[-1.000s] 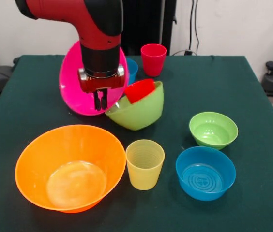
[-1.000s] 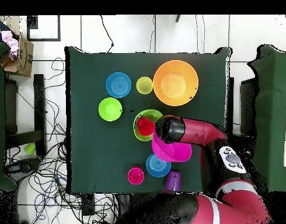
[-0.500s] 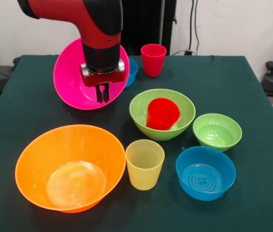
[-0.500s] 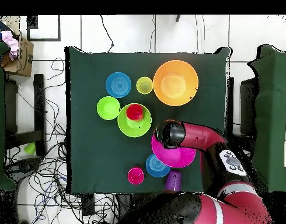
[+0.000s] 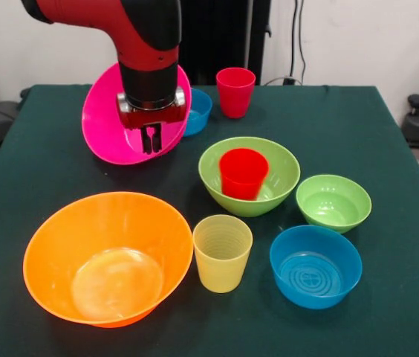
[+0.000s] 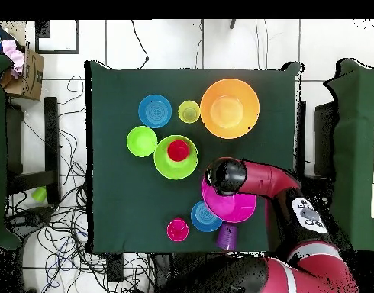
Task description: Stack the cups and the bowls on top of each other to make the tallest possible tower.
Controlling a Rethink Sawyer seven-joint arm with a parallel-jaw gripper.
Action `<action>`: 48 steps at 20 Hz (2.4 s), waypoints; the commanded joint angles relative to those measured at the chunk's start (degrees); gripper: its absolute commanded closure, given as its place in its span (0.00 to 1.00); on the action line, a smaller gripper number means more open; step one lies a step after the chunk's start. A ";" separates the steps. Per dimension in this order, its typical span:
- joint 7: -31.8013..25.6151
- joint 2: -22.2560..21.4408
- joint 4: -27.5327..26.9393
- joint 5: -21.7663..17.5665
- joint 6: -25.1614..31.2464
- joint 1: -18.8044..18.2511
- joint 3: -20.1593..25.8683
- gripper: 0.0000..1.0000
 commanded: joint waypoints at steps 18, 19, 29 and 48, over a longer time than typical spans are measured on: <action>3.07 -4.71 -1.31 -1.67 10.78 2.66 -0.63 1.00; 3.34 -3.48 -0.81 -2.04 8.21 2.23 -0.35 1.00; -3.65 -4.08 4.37 -4.79 0.20 -1.24 5.72 1.00; -3.88 -10.08 12.34 -10.74 0.59 -4.43 12.90 1.00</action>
